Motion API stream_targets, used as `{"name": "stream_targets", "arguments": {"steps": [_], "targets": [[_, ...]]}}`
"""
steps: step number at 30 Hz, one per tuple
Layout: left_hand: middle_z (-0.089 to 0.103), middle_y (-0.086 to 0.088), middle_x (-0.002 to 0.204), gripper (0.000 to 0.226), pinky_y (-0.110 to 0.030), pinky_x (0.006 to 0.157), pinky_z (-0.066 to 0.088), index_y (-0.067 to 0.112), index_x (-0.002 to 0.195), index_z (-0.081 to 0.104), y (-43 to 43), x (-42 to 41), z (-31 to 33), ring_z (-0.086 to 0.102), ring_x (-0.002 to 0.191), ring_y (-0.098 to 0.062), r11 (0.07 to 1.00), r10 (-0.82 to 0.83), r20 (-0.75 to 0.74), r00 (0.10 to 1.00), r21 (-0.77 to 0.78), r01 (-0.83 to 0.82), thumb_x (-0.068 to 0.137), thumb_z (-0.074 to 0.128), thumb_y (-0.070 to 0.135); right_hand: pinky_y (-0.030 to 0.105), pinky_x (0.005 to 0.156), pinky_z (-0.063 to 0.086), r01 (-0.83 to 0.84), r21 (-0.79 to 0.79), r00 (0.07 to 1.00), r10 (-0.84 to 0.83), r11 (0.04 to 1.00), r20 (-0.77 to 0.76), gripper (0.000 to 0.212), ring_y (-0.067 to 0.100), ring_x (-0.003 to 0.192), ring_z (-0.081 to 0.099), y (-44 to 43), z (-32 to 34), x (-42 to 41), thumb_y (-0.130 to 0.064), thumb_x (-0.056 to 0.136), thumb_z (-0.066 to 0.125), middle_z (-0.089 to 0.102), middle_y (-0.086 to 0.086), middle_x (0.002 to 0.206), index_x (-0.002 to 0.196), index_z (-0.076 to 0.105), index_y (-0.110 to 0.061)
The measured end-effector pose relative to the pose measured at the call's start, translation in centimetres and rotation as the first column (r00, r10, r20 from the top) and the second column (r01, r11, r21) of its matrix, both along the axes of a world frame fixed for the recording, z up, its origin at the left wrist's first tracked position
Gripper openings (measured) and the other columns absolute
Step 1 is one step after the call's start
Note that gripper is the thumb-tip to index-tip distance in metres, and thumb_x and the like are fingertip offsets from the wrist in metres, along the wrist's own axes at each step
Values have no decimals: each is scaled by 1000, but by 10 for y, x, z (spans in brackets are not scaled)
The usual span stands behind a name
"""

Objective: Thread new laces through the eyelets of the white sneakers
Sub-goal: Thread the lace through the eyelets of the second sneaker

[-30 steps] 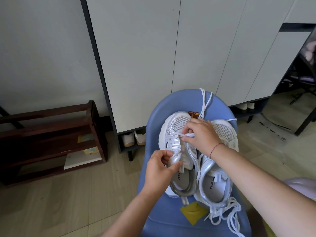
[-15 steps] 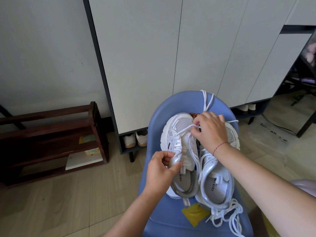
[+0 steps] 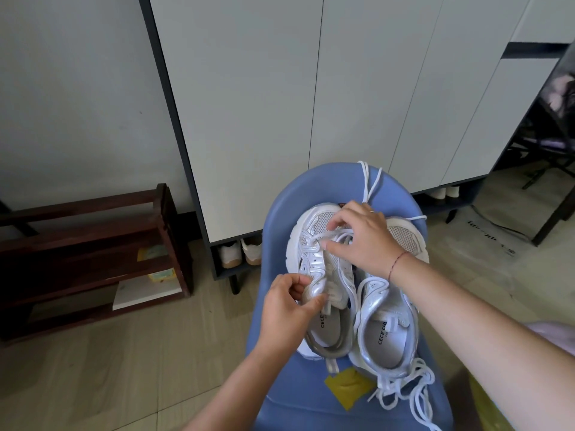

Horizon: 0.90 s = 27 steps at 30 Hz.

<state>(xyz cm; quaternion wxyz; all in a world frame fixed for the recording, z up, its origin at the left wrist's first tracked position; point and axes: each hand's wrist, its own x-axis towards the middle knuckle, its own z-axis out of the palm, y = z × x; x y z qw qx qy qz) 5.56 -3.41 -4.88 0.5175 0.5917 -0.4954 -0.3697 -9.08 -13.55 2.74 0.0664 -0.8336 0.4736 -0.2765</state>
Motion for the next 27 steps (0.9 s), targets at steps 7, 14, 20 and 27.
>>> {"name": "stream_targets", "arguments": {"steps": [7, 14, 20, 27], "targets": [[62, -2, 93, 27, -13, 66, 46, 23, 89, 61, 0, 2, -1, 52, 69, 1, 1000, -1, 8, 1000, -1, 1, 73, 81, 17, 31, 77, 25, -33, -153, 999, 27, 988, -41, 19, 25, 88, 51, 3, -18, 5, -26, 63, 84, 43, -7, 85, 76, 72, -21], [62, -3, 94, 27, -12, 66, 45, 24, 89, 61, 0, 1, 0, 52, 69, 1, 1000, -9, -5, 1000, 2, 9, 73, 82, 17, 30, 78, 28, 46, -159, 999, -46, 986, 3, 29, 21, 91, 53, 2, -19, 4, -19, 60, 85, 51, 0, 91, 80, 63, -19], [62, -3, 94, 27, -11, 65, 45, 24, 90, 61, 0, 1, 1, 52, 70, -2, 1000, -3, 8, 1000, 1, 3, 74, 81, 17, 35, 76, 36, 38, -165, 999, -37, 986, 10, 27, 22, 85, 53, 5, -25, 5, -14, 57, 85, 49, -1, 87, 72, 63, -20], [62, -3, 94, 28, -12, 66, 46, 23, 91, 61, 0, 1, -1, 53, 71, -2, 1000, 3, 13, 1000, 5, -3, 73, 82, 19, 38, 75, 39, 10, -154, 997, -22, 988, -75, 23, 26, 80, 57, 3, -25, 6, -15, 58, 86, 52, 1, 81, 72, 68, -17]]}}
